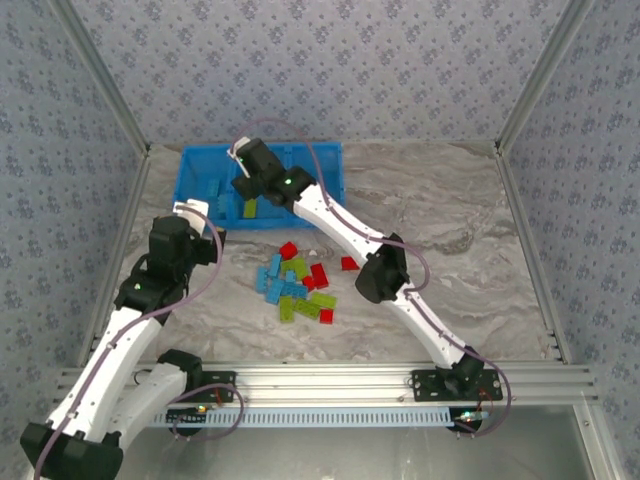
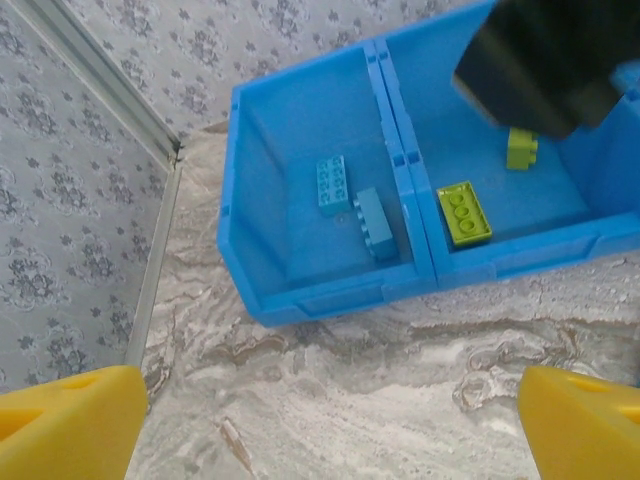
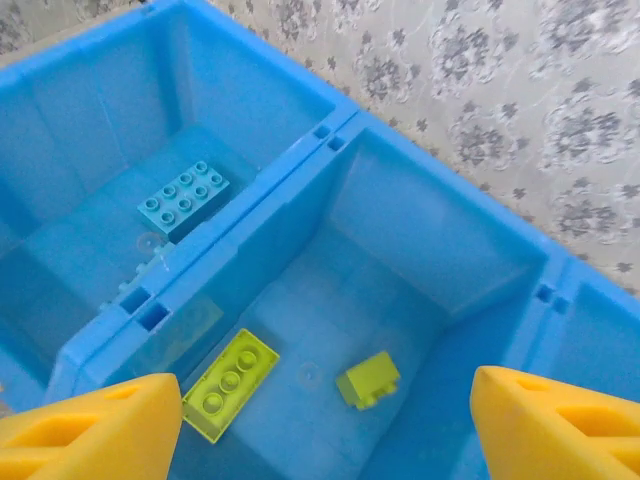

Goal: Sort the legos into containers by color

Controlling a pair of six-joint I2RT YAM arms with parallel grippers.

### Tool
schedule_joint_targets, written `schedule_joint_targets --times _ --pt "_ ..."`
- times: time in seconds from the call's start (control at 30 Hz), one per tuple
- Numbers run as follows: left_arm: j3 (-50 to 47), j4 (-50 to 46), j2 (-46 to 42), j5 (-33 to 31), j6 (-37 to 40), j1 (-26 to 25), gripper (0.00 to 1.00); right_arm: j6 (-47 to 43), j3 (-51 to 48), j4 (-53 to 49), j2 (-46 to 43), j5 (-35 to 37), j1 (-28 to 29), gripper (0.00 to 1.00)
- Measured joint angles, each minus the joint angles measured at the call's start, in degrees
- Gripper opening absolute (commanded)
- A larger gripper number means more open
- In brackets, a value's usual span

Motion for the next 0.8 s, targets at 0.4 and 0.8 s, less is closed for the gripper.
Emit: schedule_joint_targets --times 0.4,0.8 --pt "11.47 -11.93 12.46 15.93 -19.19 -0.37 0.88 -7.43 -5.57 -33.64 -10.95 -9.68 -0.68 0.91" --pt "-0.04 -9.66 26.40 21.81 -37.97 -12.44 0.61 -10.54 -62.75 -24.06 -54.27 -21.62 -1.90 1.00"
